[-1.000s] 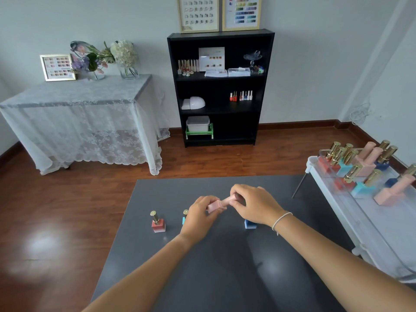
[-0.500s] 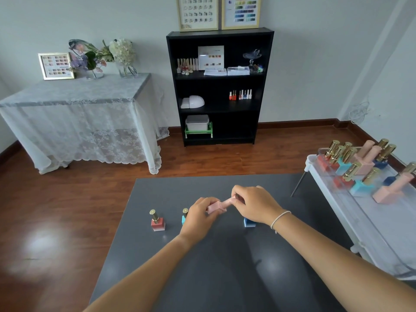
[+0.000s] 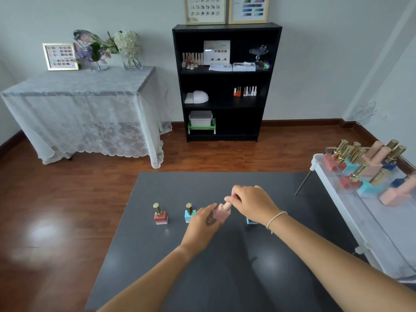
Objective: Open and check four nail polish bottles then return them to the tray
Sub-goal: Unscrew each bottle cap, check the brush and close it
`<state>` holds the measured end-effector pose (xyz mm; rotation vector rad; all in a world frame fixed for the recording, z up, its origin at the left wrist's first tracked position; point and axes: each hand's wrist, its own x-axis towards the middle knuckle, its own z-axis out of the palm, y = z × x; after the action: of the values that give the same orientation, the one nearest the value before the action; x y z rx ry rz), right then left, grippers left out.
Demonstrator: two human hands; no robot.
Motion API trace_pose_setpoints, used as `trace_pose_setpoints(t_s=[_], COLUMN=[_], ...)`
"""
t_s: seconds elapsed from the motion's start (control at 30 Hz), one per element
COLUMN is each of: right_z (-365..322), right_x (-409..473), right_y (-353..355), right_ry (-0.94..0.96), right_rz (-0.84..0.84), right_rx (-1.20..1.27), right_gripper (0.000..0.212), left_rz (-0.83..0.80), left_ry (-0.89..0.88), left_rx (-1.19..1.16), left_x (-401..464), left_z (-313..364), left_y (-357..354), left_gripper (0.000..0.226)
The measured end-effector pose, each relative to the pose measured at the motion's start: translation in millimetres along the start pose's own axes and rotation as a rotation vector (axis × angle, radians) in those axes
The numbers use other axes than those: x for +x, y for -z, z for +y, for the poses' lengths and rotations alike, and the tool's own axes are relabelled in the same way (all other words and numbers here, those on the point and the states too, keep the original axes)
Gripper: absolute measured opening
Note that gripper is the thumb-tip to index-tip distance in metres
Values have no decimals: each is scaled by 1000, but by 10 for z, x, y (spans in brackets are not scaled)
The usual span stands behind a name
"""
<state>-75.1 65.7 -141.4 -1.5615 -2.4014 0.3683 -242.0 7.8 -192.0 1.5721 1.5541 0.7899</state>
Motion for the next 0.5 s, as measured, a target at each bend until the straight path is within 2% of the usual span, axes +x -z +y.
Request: trace_pose_setpoints(t_s=[0.03, 0.1, 0.23, 0.37, 0.5], right_z=[-28, -78, -140, -175, -188], right_x=[14, 54, 118, 141, 162], right_y=[-11, -43, -161, -256, -292], right_ry=[9, 14, 18, 33, 20], right_rz=[6, -3, -24, -52, -45], right_rx=[2, -1, -115, -225, -205], right_gripper=[32, 33, 34, 34, 33], left_rz=[-15, -49, -133, -121, -95], left_ry=[31, 33, -41, -84, -88], left_rx=[80, 308, 634, 710, 689], left_x=[-62, -198, -386, -422, -428], left_z=[-96, -309, -563, -627, -664], left_y=[-12, -24, 5, 15, 0], left_gripper=[50, 58, 52, 48, 47])
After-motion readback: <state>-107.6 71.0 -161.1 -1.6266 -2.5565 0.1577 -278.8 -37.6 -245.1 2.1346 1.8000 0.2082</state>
